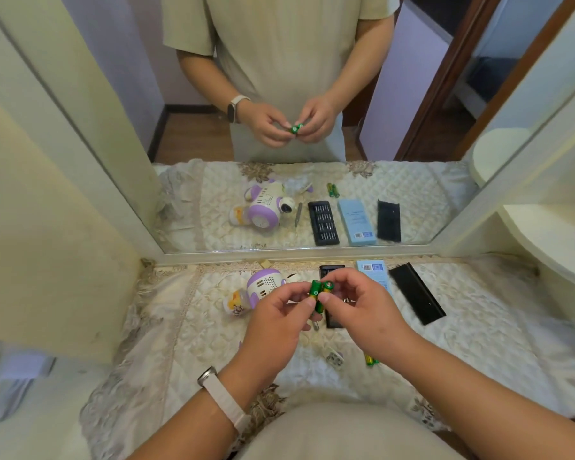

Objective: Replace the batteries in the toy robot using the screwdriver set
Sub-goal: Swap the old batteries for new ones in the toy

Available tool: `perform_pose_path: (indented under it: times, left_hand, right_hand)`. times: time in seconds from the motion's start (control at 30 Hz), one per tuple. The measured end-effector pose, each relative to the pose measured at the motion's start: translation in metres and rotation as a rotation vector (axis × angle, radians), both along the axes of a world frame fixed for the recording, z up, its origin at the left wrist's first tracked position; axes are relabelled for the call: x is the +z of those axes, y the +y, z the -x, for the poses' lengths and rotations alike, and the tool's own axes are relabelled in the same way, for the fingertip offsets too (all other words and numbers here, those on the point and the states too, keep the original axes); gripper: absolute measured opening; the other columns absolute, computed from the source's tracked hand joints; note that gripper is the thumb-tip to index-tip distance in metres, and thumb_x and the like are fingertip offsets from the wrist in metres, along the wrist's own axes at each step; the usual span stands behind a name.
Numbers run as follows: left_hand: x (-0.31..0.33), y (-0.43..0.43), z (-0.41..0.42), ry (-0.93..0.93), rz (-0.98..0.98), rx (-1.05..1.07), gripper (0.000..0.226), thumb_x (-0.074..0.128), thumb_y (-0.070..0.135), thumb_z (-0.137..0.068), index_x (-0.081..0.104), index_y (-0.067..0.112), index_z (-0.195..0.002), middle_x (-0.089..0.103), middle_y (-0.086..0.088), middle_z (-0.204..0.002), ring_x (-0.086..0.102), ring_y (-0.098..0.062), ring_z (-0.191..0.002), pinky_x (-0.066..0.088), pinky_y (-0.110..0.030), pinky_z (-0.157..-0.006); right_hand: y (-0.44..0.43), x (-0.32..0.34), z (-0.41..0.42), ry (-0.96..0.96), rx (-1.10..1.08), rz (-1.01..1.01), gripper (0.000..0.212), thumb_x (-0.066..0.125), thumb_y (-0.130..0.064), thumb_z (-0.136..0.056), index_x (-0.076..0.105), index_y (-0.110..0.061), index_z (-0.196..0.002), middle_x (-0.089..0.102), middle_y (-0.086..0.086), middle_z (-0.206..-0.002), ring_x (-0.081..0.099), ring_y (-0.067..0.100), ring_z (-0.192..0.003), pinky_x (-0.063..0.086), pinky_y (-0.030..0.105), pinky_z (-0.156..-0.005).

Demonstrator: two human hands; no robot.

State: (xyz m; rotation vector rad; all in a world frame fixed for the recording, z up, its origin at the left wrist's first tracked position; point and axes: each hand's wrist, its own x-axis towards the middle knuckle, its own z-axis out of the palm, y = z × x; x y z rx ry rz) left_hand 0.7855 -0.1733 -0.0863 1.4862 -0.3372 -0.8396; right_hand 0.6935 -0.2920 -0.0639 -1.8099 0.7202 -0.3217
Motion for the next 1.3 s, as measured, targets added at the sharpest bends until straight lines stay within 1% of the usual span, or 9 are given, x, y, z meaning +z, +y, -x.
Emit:
perform_pose_path:
  times: [0.23, 0.4, 0.53, 0.63, 0.8, 0.9, 1.1, 1.23, 1.3]
  left_hand:
    - [0.004, 0.007, 0.001, 0.001, 0.021, 0.024, 0.028, 0.062, -0.012, -0.088, 0.073, 0.012, -0.098, 0.068, 0.011, -0.075, 0.06, 0.006, -0.063, 0.046, -0.011, -0.059]
    - [0.005, 0.005, 0.0, -0.029, 0.007, 0.032, 0.03, 0.062, -0.014, -0.086, 0.074, 0.011, -0.096, 0.072, 0.003, -0.082, 0.061, 0.006, -0.065, 0.046, -0.011, -0.057]
    - [0.005, 0.0, -0.002, -0.131, -0.033, 0.029, 0.032, 0.065, -0.007, -0.087, 0.076, 0.022, -0.093, 0.067, 0.003, -0.083, 0.057, 0.008, -0.062, 0.044, -0.011, -0.057]
    - [0.004, -0.004, -0.003, -0.154, -0.04, 0.028, 0.03, 0.067, -0.003, -0.088, 0.077, 0.026, -0.092, 0.061, 0.013, -0.07, 0.052, 0.005, -0.059, 0.043, -0.013, -0.055]
    - [0.003, -0.011, 0.0, -0.05, 0.063, 0.072, 0.031, 0.072, -0.006, -0.085, 0.072, 0.018, -0.104, 0.068, 0.007, -0.082, 0.064, -0.004, -0.077, 0.054, -0.018, -0.074]
    - [0.001, -0.015, -0.002, -0.045, 0.058, 0.093, 0.025, 0.076, -0.002, -0.082, 0.073, 0.016, -0.1, 0.069, 0.006, -0.081, 0.065, -0.005, -0.077, 0.053, -0.018, -0.073]
    - [-0.005, -0.016, -0.006, -0.16, 0.024, -0.014, 0.034, 0.075, 0.003, -0.085, 0.076, 0.035, -0.099, 0.073, 0.008, -0.085, 0.067, -0.01, -0.086, 0.057, -0.028, -0.084]
    - [-0.009, -0.018, -0.004, -0.178, 0.034, -0.083, 0.037, 0.068, 0.005, -0.092, 0.071, 0.037, -0.11, 0.065, 0.0, -0.098, 0.066, -0.014, -0.082, 0.059, -0.034, -0.074]
    - [-0.011, -0.018, -0.001, -0.122, 0.05, -0.096, 0.04, 0.065, 0.001, -0.093, 0.068, 0.036, -0.111, 0.063, 0.001, -0.099, 0.068, -0.015, -0.081, 0.059, -0.028, -0.07]
  right_hand:
    - [-0.002, 0.0, 0.007, 0.005, 0.035, -0.017, 0.015, 0.066, -0.011, -0.089, 0.061, -0.025, -0.091, 0.055, -0.017, -0.071, 0.06, 0.007, -0.063, 0.057, 0.044, -0.064]
    - [-0.004, 0.002, 0.01, 0.053, 0.115, 0.016, 0.022, 0.064, -0.013, -0.09, 0.06, -0.034, -0.095, 0.058, -0.009, -0.081, 0.065, 0.017, -0.073, 0.058, 0.035, -0.062]
    - [-0.012, 0.001, 0.014, 0.12, 0.127, 0.175, 0.031, 0.066, -0.019, -0.089, 0.059, -0.041, -0.11, 0.061, -0.007, -0.088, 0.056, 0.006, -0.074, 0.052, 0.024, -0.071]
    - [-0.018, 0.004, 0.016, 0.157, 0.106, 0.179, 0.027, 0.068, -0.02, -0.088, 0.06, -0.036, -0.108, 0.061, -0.008, -0.086, 0.052, 0.0, -0.066, 0.045, 0.012, -0.063]
    - [-0.022, 0.006, 0.018, 0.209, 0.13, 0.238, 0.014, 0.071, -0.022, -0.085, 0.06, -0.031, -0.087, 0.062, -0.009, -0.077, 0.052, 0.003, -0.062, 0.042, 0.015, -0.057]
    - [-0.022, 0.006, 0.017, 0.206, 0.113, 0.208, 0.015, 0.071, -0.019, -0.085, 0.063, -0.032, -0.087, 0.065, -0.007, -0.081, 0.058, 0.005, -0.07, 0.049, 0.02, -0.064]
    - [-0.023, 0.009, 0.014, 0.176, 0.111, 0.063, 0.011, 0.066, -0.018, -0.089, 0.068, -0.028, -0.094, 0.056, -0.013, -0.061, 0.05, -0.003, -0.054, 0.041, 0.012, -0.055]
    - [-0.023, 0.008, 0.01, 0.188, 0.158, 0.081, 0.006, 0.063, -0.022, -0.09, 0.063, -0.028, -0.091, 0.053, -0.015, -0.057, 0.045, 0.0, -0.053, 0.04, 0.015, -0.053]
    - [-0.023, 0.006, 0.008, 0.195, 0.165, 0.083, 0.008, 0.064, -0.022, -0.088, 0.06, -0.029, -0.091, 0.053, -0.018, -0.057, 0.045, 0.0, -0.054, 0.043, 0.02, -0.056]
